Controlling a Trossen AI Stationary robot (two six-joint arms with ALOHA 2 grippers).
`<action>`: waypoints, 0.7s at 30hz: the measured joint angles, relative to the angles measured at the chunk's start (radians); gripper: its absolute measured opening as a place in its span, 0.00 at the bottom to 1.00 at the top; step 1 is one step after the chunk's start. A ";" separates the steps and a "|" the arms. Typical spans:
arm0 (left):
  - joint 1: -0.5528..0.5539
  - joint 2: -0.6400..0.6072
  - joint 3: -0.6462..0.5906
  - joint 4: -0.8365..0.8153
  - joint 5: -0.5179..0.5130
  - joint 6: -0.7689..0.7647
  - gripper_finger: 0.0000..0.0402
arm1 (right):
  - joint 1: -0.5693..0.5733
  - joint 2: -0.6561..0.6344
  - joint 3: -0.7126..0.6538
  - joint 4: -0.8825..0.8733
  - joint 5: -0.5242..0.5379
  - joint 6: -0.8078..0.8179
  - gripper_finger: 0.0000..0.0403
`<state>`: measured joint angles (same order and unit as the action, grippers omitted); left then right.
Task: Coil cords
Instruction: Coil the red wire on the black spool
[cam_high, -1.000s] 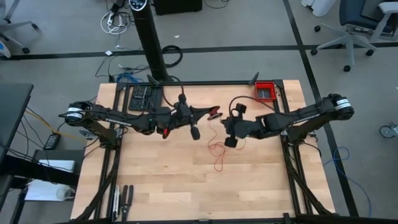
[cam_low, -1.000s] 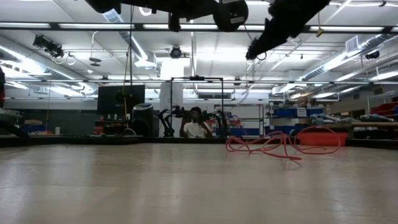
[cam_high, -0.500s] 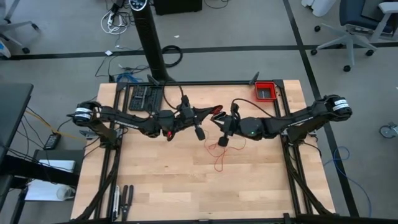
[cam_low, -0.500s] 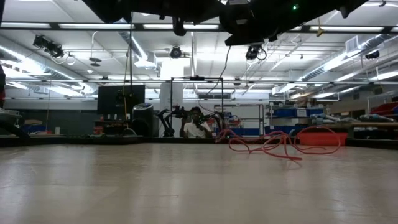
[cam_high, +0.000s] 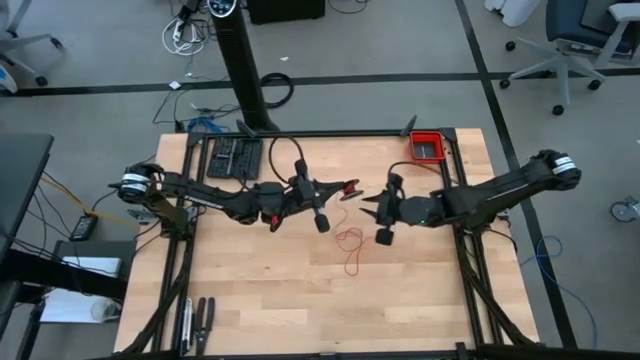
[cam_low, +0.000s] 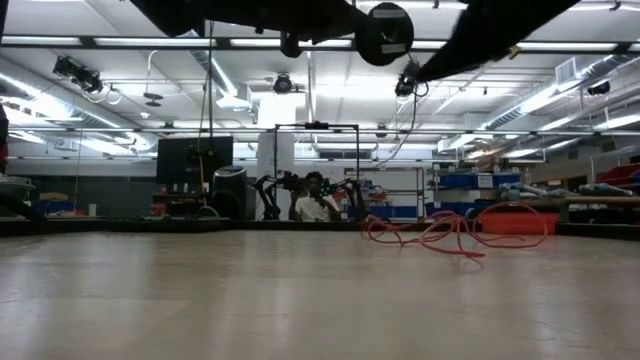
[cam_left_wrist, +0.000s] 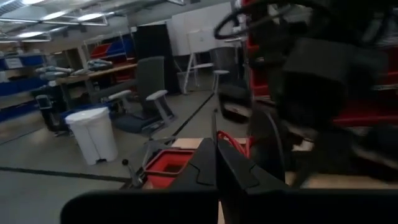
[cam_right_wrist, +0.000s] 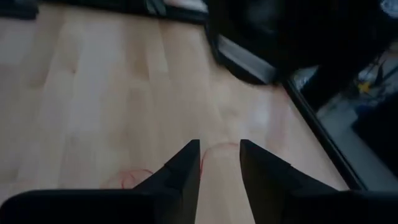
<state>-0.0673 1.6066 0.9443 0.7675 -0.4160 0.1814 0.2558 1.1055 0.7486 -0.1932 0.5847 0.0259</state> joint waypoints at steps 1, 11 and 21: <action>0.000 0.000 0.000 -0.002 0.020 0.000 0.00 | 0.000 -0.024 0.000 -0.027 -0.007 0.005 0.27; 0.000 0.000 0.000 -0.034 0.128 0.020 0.00 | 0.001 -0.176 0.000 0.060 -0.113 -0.133 0.26; 0.002 0.000 0.000 -0.012 0.130 0.012 0.00 | -0.049 -0.096 0.000 0.159 -0.230 -0.163 0.25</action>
<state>-0.0658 1.6066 0.9443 0.7559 -0.2855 0.1936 0.2064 1.0099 0.7486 -0.0342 0.3550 -0.1366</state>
